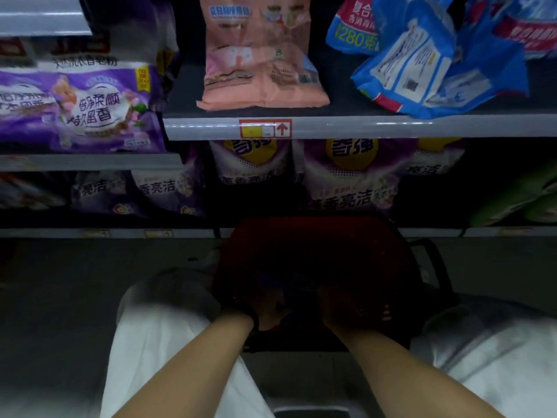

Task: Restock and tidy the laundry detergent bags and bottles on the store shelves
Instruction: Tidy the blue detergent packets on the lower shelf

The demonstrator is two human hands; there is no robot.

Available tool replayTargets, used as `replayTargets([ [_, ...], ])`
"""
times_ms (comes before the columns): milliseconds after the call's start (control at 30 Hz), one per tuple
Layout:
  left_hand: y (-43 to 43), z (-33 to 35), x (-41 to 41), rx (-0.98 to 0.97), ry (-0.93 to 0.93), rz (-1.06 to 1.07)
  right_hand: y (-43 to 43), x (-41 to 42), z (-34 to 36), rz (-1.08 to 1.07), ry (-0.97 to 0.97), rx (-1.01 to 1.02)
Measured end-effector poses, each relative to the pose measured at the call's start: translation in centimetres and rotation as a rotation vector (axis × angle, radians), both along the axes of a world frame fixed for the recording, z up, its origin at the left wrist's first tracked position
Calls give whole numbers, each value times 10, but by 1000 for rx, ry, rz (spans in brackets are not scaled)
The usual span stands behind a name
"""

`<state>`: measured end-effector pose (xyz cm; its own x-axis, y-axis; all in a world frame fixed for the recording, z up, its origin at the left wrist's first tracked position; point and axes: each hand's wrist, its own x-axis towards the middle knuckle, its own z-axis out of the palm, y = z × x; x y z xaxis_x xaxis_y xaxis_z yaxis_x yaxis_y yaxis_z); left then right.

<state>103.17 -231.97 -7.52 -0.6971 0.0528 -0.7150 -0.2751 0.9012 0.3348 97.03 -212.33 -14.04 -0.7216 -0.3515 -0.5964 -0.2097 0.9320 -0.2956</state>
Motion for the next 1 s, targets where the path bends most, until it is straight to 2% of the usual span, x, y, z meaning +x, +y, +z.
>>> replayTargets([
  [133,3,-4,10,-18,-5,-33,0,-4,4,-109,-9,-54],
  [267,6,-14,18,-38,45,-36,6,-5,7,-147,39,-5],
  [433,4,-6,16,-18,15,39,-6,-19,29,-71,165,-156],
  [567,-5,4,10,-42,73,103,-1,-29,87,64,267,-230],
  [667,-7,7,10,-91,117,197,16,-40,140,69,280,-351],
  [800,14,23,22,33,37,255,55,-57,213,36,305,-483],
  [1000,64,66,13,481,127,600,99,-53,335,-10,297,-871],
])
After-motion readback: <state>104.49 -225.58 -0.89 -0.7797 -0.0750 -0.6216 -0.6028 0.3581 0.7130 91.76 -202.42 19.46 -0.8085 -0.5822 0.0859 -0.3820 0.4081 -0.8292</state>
